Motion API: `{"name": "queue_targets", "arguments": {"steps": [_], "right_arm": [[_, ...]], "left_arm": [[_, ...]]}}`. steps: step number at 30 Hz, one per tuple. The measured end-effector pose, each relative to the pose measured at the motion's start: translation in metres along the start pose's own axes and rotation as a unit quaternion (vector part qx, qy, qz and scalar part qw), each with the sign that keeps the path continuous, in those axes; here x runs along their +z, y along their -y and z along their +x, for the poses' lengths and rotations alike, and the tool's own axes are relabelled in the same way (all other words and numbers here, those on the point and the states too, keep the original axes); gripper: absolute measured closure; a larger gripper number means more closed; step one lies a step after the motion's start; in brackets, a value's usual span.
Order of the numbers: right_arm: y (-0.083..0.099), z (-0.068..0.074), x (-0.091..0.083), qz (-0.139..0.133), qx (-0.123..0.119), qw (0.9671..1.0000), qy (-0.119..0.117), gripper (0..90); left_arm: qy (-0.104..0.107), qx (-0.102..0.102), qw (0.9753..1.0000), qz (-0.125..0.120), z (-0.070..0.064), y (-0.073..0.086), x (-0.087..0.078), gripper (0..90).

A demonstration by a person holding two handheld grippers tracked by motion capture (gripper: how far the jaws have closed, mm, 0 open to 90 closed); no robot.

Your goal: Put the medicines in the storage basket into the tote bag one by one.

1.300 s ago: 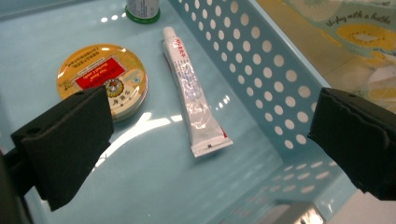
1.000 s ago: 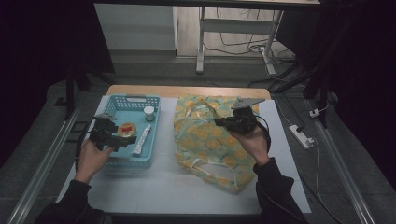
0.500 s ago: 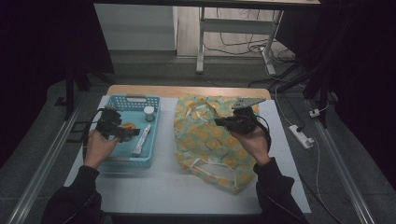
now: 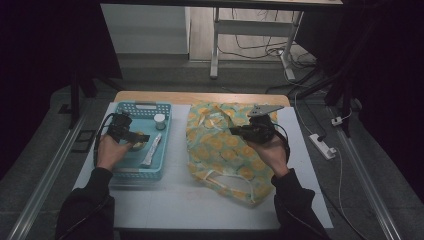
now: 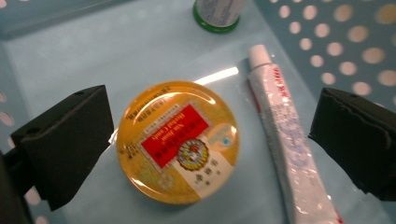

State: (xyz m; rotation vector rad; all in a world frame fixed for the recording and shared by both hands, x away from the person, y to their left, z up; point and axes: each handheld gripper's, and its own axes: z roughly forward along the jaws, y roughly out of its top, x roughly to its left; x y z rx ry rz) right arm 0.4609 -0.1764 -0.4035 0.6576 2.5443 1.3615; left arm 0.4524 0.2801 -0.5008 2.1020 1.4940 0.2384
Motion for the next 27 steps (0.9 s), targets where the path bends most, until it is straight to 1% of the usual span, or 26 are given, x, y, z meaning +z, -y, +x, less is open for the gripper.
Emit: {"name": "queue_targets", "arguments": {"steps": [2,6,8,10,11,13,14,17,20,21,25,27], "right_arm": [[0.000,0.000,0.000,0.000,-0.001,1.0000,0.000,90.0],[0.000,0.000,0.000,0.000,-0.002,1.0000,-0.001,90.0],[0.000,0.000,0.000,-0.001,-0.001,1.0000,-0.001,90.0],[0.000,0.001,0.000,-0.001,-0.001,1.0000,-0.001,90.0],[0.000,0.001,0.000,-0.001,-0.002,1.0000,-0.002,90.0],[0.000,0.001,0.000,-0.001,-0.002,1.0000,-0.002,89.9],[0.000,0.001,0.000,-0.001,-0.003,1.0000,-0.002,90.0],[-0.001,0.001,0.000,-0.001,-0.004,1.0000,-0.002,90.0],[0.000,0.001,0.001,0.000,-0.004,1.0000,-0.002,89.9],[0.000,0.001,0.001,0.000,-0.003,1.0000,-0.002,90.0],[0.000,0.001,0.002,0.002,-0.003,1.0000,-0.003,89.9],[0.000,0.001,0.002,0.002,-0.003,1.0000,-0.003,89.9]], "left_arm": [[0.002,-0.005,0.9999,0.009,0.001,-0.002,0.005,0.0],[-0.002,-0.015,0.9997,0.022,0.006,-0.003,0.012,0.0],[-0.008,-0.015,0.9994,0.030,0.007,-0.004,0.015,0.0],[-0.011,-0.010,0.9990,0.042,0.005,-0.005,0.018,0.0],[-0.012,-0.011,0.9985,0.051,0.005,-0.005,0.021,0.0],[-0.026,-0.005,0.9972,0.069,0.004,-0.005,0.023,0.0],[-0.028,-0.004,0.9969,0.073,0.003,-0.005,0.025,0.0],[-0.031,-0.012,0.9959,0.084,0.003,-0.005,0.026,0.6],[-0.037,-0.010,0.9948,0.094,0.002,-0.005,0.027,4.1],[-0.042,-0.008,0.9942,0.098,0.002,-0.005,0.027,5.7],[-0.042,-0.014,0.9933,0.106,0.002,-0.004,0.026,19.2],[-0.044,-0.016,0.9928,0.110,0.001,-0.004,0.026,19.7]]}}
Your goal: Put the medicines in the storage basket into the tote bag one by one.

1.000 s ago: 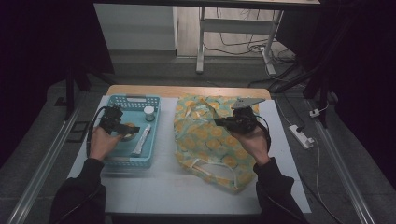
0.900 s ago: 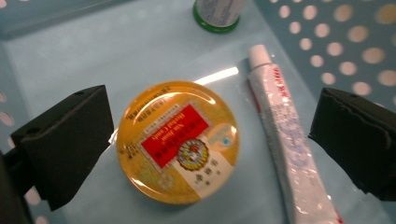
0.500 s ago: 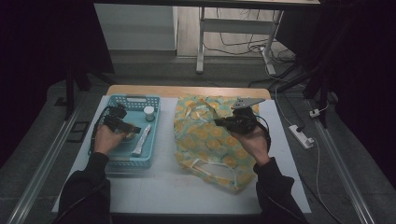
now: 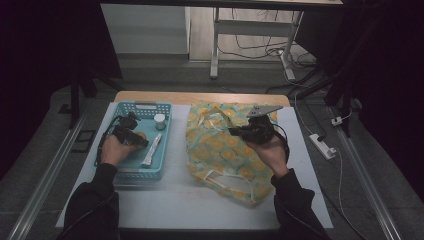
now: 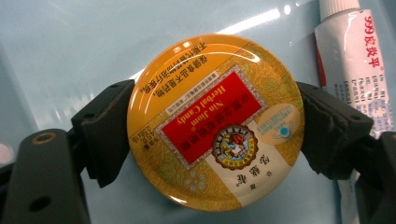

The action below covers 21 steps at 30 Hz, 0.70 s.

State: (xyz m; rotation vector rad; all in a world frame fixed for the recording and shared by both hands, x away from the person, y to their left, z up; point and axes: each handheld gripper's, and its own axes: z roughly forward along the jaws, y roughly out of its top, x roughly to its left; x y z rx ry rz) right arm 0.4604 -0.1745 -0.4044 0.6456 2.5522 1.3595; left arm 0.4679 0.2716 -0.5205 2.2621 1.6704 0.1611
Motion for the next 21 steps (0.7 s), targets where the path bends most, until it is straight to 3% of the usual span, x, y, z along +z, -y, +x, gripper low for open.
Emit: {"name": "queue_targets", "arguments": {"steps": [6,15,21], "right_arm": [[0.000,-0.001,-0.001,-0.002,0.001,1.0000,0.001,89.9],[0.001,-0.001,-0.001,-0.006,0.003,1.0000,-0.001,89.9],[0.000,-0.002,-0.003,-0.010,0.003,0.9999,0.002,90.0]], "left_arm": [[0.001,-0.009,0.9999,0.010,-0.002,-0.002,-0.001,20.0],[0.009,0.028,0.9993,-0.024,-0.011,-0.005,-0.016,20.1],[0.021,0.043,0.9979,-0.044,-0.018,-0.005,-0.028,20.1]]}}
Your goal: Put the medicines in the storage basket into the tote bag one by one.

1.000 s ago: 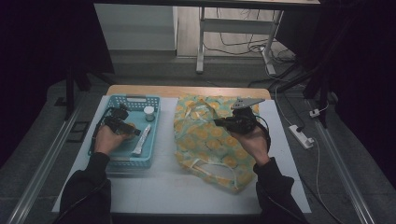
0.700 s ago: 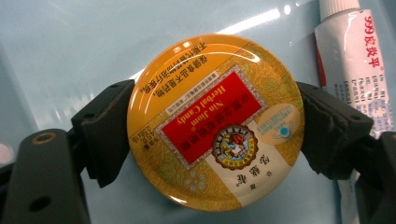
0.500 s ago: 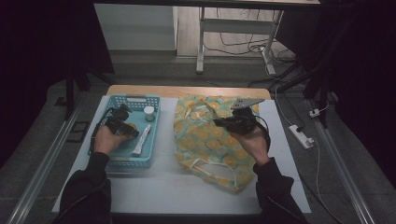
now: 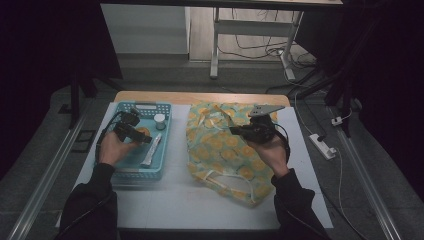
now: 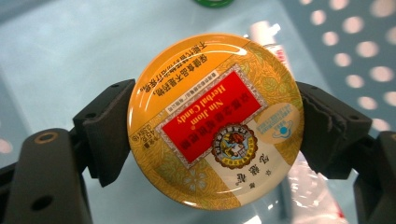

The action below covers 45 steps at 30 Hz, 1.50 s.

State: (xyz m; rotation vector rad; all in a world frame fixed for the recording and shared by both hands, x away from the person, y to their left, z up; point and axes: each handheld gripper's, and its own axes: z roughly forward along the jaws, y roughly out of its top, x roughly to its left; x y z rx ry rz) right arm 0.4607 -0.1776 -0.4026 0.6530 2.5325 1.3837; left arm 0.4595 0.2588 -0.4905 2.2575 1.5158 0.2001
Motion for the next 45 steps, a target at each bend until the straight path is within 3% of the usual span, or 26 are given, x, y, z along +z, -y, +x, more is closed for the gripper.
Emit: {"name": "queue_targets", "arguments": {"steps": [3,8,18,28,38,45], "right_arm": [[0.000,0.000,-0.001,-0.001,0.002,1.0000,0.001,90.0],[0.000,-0.001,-0.002,-0.003,0.003,1.0000,0.002,89.9],[0.000,-0.001,-0.001,-0.001,0.001,1.0000,0.003,89.9],[0.000,-0.001,-0.002,-0.005,0.001,1.0000,0.004,89.9],[0.000,-0.002,-0.003,-0.006,0.001,1.0000,0.005,90.0],[0.000,-0.002,-0.002,-0.007,0.002,1.0000,0.004,90.0]], "left_arm": [[0.023,-0.001,0.9996,-0.015,-0.002,0.001,-0.004,20.1],[0.031,0.004,0.9991,-0.028,-0.005,0.004,-0.010,20.2],[0.035,0.030,0.9973,-0.057,-0.017,0.008,-0.029,20.2],[0.044,0.062,0.9949,-0.067,-0.039,0.011,-0.043,20.2],[0.068,0.084,0.9904,-0.086,-0.061,0.017,-0.053,20.2],[0.081,0.112,0.9861,-0.092,-0.083,0.019,-0.060,20.2]]}}
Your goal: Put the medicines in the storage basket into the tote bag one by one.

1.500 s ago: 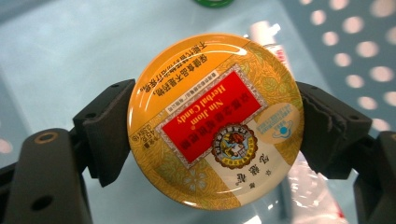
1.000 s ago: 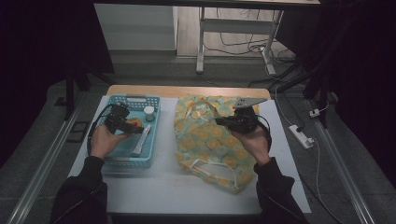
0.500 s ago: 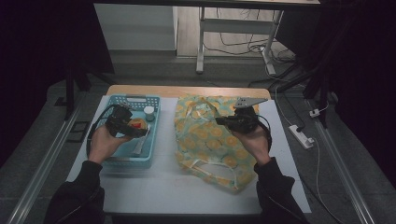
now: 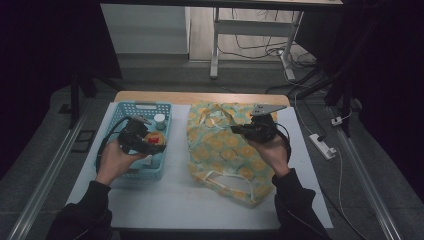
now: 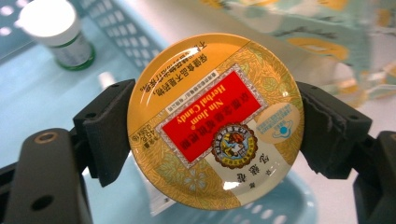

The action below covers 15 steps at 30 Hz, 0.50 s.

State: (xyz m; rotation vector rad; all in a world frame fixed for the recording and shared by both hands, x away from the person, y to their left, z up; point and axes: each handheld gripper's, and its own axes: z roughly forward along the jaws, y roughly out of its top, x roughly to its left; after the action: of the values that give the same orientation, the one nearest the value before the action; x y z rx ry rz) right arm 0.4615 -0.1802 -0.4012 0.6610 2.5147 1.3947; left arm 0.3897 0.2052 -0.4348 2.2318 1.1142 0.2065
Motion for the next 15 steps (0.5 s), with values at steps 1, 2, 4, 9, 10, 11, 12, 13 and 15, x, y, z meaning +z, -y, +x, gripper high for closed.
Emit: {"name": "queue_targets", "arguments": {"steps": [1,2,4,9,10,11,12,13,15], "right_arm": [[0.000,0.000,0.000,0.000,0.000,1.0000,0.000,90.0],[0.000,0.000,0.000,0.000,0.000,1.0000,0.000,90.0],[0.000,0.000,0.001,0.000,0.001,1.0000,0.000,90.0],[0.000,0.000,0.001,-0.001,0.003,1.0000,0.000,90.0],[0.000,-0.001,0.001,-0.001,0.003,1.0000,0.000,90.0],[0.001,-0.001,0.001,-0.001,0.003,1.0000,0.000,90.0],[0.001,-0.001,0.001,-0.001,0.003,1.0000,0.001,89.9],[0.001,-0.001,0.001,0.000,0.003,1.0000,0.000,89.9],[0.001,0.000,0.001,0.000,0.004,1.0000,0.000,90.0]], "left_arm": [[0.004,0.003,1.0000,0.000,-0.003,-0.001,0.000,20.2],[0.005,0.005,1.0000,0.001,-0.005,-0.001,0.000,20.2],[0.007,0.010,0.9999,0.002,-0.009,-0.001,0.002,20.2],[0.016,0.018,0.9997,-0.003,-0.017,0.000,0.002,20.2],[0.018,0.020,0.9996,-0.003,-0.019,0.000,0.002,20.2],[0.019,0.024,0.9995,-0.003,-0.022,0.000,0.002,20.2],[0.021,0.025,0.9995,-0.004,-0.024,0.000,0.002,20.2],[0.023,0.026,0.9994,-0.006,-0.026,-0.001,0.002,20.2],[0.027,0.032,0.9991,-0.008,-0.031,-0.001,0.002,20.2]]}}
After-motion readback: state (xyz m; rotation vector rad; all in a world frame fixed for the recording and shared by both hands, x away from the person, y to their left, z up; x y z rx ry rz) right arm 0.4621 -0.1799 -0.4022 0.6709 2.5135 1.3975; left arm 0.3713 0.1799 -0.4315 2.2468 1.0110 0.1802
